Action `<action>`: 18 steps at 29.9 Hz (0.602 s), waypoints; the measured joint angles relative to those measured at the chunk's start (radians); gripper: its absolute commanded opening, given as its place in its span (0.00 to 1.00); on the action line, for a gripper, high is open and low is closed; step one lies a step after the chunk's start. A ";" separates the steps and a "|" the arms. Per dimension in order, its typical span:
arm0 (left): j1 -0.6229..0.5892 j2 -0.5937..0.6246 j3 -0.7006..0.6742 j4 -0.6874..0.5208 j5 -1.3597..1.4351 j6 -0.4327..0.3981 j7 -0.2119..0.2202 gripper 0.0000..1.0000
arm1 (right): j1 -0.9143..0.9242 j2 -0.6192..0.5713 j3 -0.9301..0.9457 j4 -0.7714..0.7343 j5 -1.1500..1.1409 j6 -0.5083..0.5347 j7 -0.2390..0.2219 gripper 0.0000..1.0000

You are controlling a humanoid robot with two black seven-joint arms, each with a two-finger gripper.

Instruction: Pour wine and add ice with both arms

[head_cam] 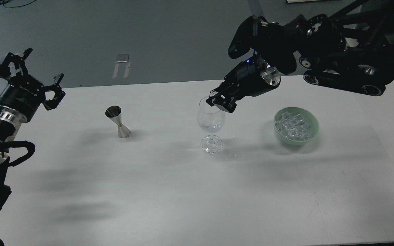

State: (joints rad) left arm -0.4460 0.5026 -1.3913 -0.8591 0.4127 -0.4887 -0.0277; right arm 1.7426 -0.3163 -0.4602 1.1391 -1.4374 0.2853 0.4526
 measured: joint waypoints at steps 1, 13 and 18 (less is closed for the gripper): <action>0.000 0.001 0.000 0.000 0.000 0.000 0.000 0.98 | 0.000 -0.001 0.000 0.000 0.000 0.000 0.000 0.34; -0.001 0.002 0.000 0.000 0.000 0.000 0.000 0.98 | -0.003 -0.012 0.000 0.000 0.002 -0.004 0.000 0.48; -0.003 0.004 0.000 0.000 0.000 0.000 0.000 0.98 | 0.031 -0.039 0.026 -0.028 0.057 -0.018 -0.003 0.52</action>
State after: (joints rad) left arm -0.4489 0.5065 -1.3913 -0.8591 0.4127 -0.4887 -0.0277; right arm 1.7738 -0.3550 -0.4341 1.1114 -1.3808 0.2674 0.4493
